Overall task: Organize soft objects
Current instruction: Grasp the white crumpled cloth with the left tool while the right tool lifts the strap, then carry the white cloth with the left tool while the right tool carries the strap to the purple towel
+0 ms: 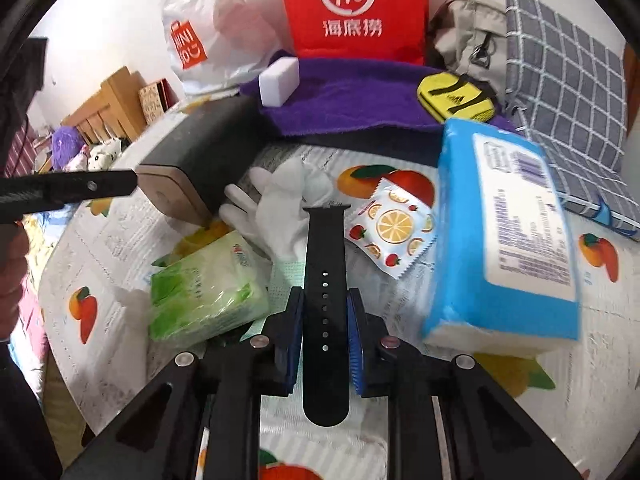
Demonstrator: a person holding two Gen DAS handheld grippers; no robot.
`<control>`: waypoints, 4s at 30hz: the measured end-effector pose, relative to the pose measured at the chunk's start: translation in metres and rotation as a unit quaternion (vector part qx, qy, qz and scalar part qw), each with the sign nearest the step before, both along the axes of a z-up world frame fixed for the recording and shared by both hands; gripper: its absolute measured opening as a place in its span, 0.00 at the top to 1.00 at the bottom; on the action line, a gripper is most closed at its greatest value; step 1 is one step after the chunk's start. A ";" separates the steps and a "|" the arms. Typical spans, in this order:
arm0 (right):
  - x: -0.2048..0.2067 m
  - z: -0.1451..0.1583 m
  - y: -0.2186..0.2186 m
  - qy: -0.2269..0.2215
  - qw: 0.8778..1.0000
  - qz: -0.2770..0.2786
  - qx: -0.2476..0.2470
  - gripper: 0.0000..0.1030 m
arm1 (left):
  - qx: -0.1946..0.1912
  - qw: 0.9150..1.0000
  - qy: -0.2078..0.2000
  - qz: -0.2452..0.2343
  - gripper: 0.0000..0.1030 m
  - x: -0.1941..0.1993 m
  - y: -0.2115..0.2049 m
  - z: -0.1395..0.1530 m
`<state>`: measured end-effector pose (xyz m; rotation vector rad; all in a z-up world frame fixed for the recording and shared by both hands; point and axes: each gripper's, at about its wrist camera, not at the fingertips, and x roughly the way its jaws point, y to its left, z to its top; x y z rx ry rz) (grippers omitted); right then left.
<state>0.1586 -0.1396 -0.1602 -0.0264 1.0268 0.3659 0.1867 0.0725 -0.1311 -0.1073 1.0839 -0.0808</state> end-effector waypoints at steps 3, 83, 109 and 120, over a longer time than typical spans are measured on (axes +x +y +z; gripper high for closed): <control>-0.010 0.009 -0.006 -0.012 1.000 0.000 0.010 0.80 | 0.001 1.000 0.002 -0.001 0.35 -0.005 -0.003 -0.001; -0.040 0.097 -0.094 -0.092 0.989 -0.110 0.032 0.80 | -0.019 0.998 -0.056 0.009 0.78 -0.016 -0.021 0.047; 0.107 0.112 -0.078 -0.094 0.989 -0.093 0.064 0.80 | -0.037 0.997 -0.064 0.013 0.78 0.113 -0.033 0.064; 0.163 0.097 -0.074 -0.089 0.991 -0.083 0.061 0.80 | -0.030 0.998 -0.056 0.008 0.78 0.162 -0.039 0.052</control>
